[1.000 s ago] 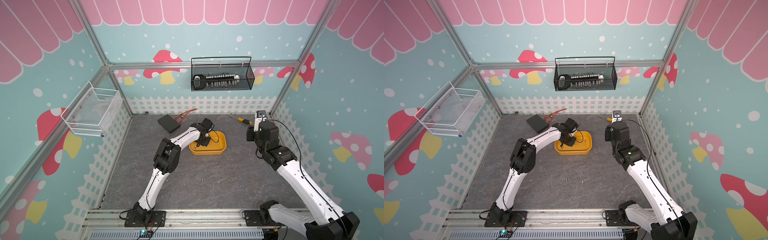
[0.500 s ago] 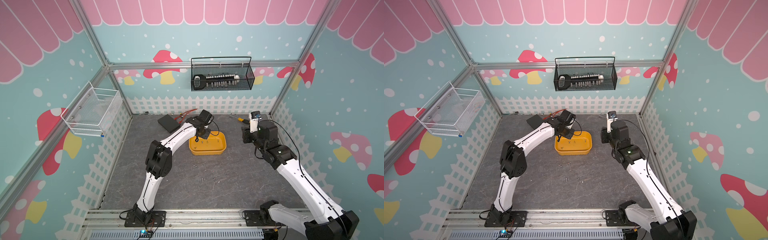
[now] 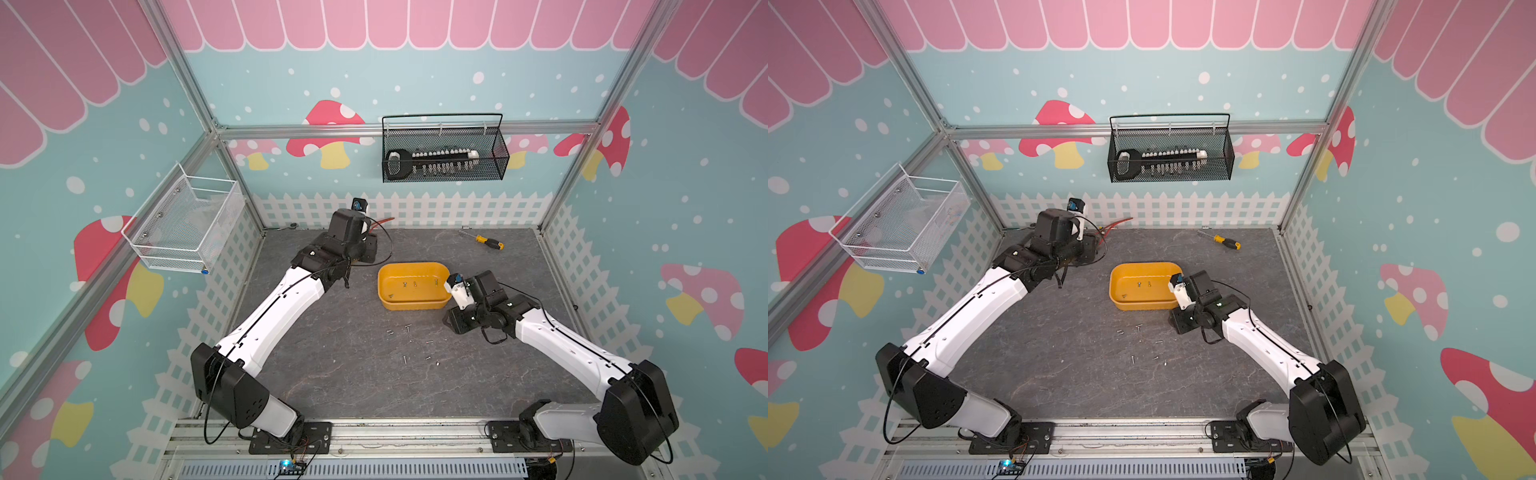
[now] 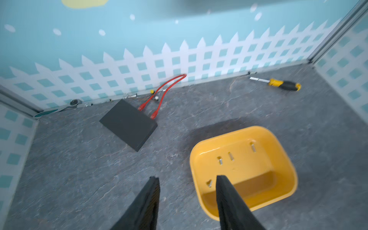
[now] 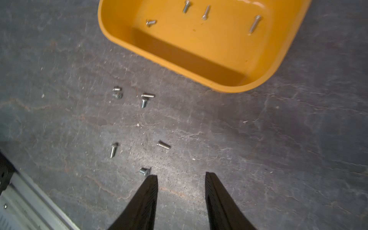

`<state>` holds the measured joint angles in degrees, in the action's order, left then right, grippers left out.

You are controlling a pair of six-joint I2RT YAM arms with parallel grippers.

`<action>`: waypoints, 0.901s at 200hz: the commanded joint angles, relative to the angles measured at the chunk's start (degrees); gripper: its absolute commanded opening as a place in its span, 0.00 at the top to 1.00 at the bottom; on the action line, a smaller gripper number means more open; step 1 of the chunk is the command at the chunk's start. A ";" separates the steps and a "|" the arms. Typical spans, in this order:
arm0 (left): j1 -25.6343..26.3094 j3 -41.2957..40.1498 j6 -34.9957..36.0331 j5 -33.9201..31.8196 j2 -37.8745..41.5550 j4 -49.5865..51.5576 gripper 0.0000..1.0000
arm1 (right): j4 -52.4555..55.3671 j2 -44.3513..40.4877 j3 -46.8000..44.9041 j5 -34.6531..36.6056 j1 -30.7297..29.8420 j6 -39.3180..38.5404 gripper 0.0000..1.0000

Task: Put the screws on the desktop into the storage box
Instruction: Place the screw in the storage box, then pick up the screw from the center of the board.

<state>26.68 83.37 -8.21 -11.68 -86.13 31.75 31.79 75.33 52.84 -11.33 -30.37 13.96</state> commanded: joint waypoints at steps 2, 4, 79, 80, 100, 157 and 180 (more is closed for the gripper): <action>-2.10 -8.17 -2.52 -0.80 4.25 -8.16 0.45 | 3.18 1.93 1.67 -3.75 -3.12 -3.13 0.54; -2.36 -8.61 -2.69 -0.58 4.51 -8.54 0.45 | 3.32 2.21 1.81 -3.84 -3.40 -3.32 0.54; -8.16 -20.78 -5.55 2.27 9.80 -17.26 0.45 | 7.34 13.47 7.56 1.13 -16.11 -5.88 0.54; -8.19 -20.83 -5.57 2.14 9.82 -17.30 0.45 | 7.33 13.67 7.64 1.26 -16.21 -5.79 0.54; -8.61 -21.45 -5.63 -0.15 11.11 -17.86 0.45 | 7.29 16.53 10.24 3.08 -17.91 -3.36 0.55; -10.57 -22.95 -6.73 -2.18 12.60 -18.56 0.45 | 4.89 20.93 13.27 8.79 -22.62 15.07 0.58; -11.59 -22.92 -6.87 -1.70 12.70 -18.45 0.45 | 5.21 22.95 14.71 9.59 -24.60 19.35 0.58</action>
<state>16.21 61.25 -13.98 -12.67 -74.43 14.26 37.21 96.20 65.52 -3.99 -52.97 25.17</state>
